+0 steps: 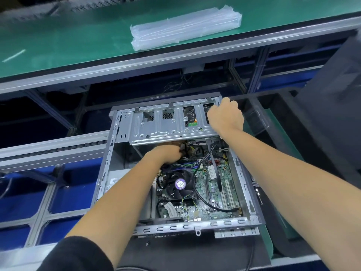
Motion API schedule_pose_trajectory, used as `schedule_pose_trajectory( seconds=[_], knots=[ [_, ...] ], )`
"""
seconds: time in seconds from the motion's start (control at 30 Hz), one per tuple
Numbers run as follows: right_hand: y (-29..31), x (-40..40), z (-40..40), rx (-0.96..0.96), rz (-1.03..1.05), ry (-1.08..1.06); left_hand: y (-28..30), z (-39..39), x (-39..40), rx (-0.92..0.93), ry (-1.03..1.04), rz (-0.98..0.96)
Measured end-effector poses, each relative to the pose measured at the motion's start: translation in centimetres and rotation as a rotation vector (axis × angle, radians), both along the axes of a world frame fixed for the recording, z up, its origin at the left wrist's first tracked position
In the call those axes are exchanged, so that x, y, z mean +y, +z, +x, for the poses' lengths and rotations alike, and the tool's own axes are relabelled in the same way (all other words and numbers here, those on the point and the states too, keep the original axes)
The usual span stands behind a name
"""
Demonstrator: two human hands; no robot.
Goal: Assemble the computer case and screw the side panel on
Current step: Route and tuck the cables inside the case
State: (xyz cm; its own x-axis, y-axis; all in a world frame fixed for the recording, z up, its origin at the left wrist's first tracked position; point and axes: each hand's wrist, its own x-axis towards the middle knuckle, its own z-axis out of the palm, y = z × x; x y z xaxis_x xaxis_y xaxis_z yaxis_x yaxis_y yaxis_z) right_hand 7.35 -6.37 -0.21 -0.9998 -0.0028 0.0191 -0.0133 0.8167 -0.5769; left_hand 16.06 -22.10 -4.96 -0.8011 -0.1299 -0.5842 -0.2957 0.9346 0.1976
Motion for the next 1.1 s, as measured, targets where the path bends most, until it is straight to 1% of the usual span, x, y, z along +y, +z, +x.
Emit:
schedule_pose_trajectory(
  seconds=[0.1, 0.17, 0.27, 0.47, 0.53, 0.6, 0.63, 0.73, 0.77, 0.83, 0.87, 0.97, 1.03, 1.07, 1.1],
  knots=[
    [0.0, 0.0, 0.0, 0.005, -0.002, 0.004, 0.9, 1.0, -0.6, 0.015, 0.102, 0.015],
    [-0.1, 0.1, -0.1, 0.005, 0.004, 0.005, 1.3, 1.7, -1.5, 0.031, 0.092, -0.044],
    [-0.1, 0.0, -0.1, 0.008, 0.006, -0.001, 1.7, 2.2, -2.2, 0.056, 0.129, -0.058],
    [-0.4, 0.0, -0.3, 0.010, 0.008, -0.009, 1.8, 0.8, -1.0, -0.134, 0.109, -0.014],
    [-0.5, -0.1, -0.4, 0.017, 0.015, -0.010, 1.6, 0.5, -1.2, -0.157, 0.166, 0.018],
    [-0.6, -0.1, -0.3, 0.021, 0.019, -0.007, 1.0, 0.4, -1.5, -0.121, 0.228, 0.050],
    [-0.6, -0.1, -0.4, 0.024, 0.020, -0.004, 0.7, 0.4, -1.6, -0.074, 0.240, 0.024],
    [-0.6, 0.0, -0.4, 0.026, 0.021, -0.006, 0.1, 0.6, -1.7, 0.100, 0.192, -0.183],
    [-0.6, 0.0, -0.4, 0.025, 0.017, -0.005, -0.1, 0.6, -1.6, 0.122, 0.180, -0.230],
    [-0.6, 0.0, -0.4, 0.021, 0.003, -0.001, -0.3, 0.6, -1.2, 0.078, 0.152, -0.277],
    [-0.6, 0.0, -0.4, 0.017, -0.002, -0.001, -0.4, 0.5, -1.0, 0.052, 0.143, -0.276],
    [-0.6, 0.0, -0.5, 0.013, -0.008, -0.006, 0.0, 0.3, -0.9, 0.013, 0.242, -0.170],
    [-0.5, 0.0, -0.4, 0.016, -0.005, -0.002, 0.5, 0.4, -0.5, -0.034, 0.257, -0.127],
    [-0.5, 0.0, -0.4, 0.016, -0.009, -0.001, 0.5, 0.4, -0.5, -0.023, 0.262, -0.125],
    [-0.5, 0.0, -0.4, 0.016, -0.013, 0.000, 0.5, 0.4, -0.6, -0.018, 0.312, -0.100]
  ],
)
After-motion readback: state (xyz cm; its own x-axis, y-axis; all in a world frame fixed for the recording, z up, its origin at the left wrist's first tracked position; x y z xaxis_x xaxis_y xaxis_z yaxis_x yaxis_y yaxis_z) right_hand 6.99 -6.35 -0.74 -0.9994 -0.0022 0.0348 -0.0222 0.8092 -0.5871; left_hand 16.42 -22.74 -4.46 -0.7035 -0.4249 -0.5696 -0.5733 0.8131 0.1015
